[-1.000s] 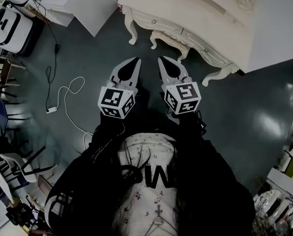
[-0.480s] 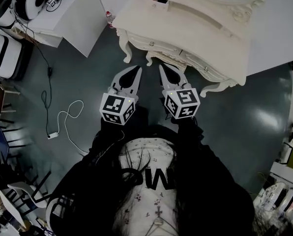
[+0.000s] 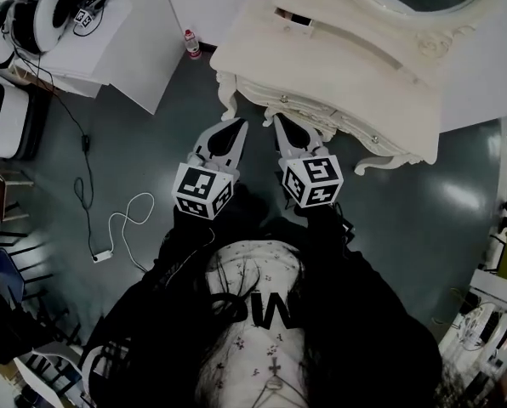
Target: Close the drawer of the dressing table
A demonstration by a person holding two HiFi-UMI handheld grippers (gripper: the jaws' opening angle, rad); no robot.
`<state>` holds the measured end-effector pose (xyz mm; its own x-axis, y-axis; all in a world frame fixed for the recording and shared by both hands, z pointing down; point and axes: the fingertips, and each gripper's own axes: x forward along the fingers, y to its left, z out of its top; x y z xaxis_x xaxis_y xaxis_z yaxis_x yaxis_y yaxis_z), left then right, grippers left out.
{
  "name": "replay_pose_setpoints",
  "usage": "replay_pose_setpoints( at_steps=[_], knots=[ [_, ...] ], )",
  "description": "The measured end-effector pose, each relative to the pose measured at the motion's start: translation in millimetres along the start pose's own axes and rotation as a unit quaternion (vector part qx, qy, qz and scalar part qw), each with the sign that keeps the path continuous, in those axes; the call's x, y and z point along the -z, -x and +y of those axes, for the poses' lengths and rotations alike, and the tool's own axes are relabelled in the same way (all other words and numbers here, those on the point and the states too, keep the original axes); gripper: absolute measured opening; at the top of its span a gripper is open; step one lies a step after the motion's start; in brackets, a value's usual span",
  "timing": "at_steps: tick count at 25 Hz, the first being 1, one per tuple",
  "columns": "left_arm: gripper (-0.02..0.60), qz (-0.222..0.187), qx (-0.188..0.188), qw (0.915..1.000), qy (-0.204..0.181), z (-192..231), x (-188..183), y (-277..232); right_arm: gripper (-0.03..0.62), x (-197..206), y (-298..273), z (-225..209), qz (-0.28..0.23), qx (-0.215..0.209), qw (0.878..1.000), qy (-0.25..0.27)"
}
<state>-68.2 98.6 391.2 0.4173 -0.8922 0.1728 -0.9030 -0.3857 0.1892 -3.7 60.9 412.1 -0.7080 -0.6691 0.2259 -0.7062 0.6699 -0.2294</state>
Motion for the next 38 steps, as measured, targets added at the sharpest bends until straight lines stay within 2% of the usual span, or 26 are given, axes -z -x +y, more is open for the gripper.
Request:
replay_pose_setpoints(
  at_steps=[7, 17, 29, 38],
  knots=[
    [0.000, 0.001, 0.021, 0.9995, 0.024, 47, -3, -19, 0.008, 4, -31, 5, 0.015, 0.027, 1.000, 0.007],
    [0.000, 0.024, 0.060, 0.9976, 0.025, 44, -1, -86, 0.008, -5, -52, -58, 0.018, 0.066, 0.998, -0.011],
    [0.000, 0.020, 0.033, 0.9992, 0.012, 65, -31, -193, 0.008, -45, -119, -150, 0.012, 0.035, 0.999, -0.013],
    [0.000, 0.024, 0.001, 0.9997, 0.001, 80, -43, -250, 0.008, -65, -153, -212, 0.005, 0.022, 1.000, -0.016]
  ],
)
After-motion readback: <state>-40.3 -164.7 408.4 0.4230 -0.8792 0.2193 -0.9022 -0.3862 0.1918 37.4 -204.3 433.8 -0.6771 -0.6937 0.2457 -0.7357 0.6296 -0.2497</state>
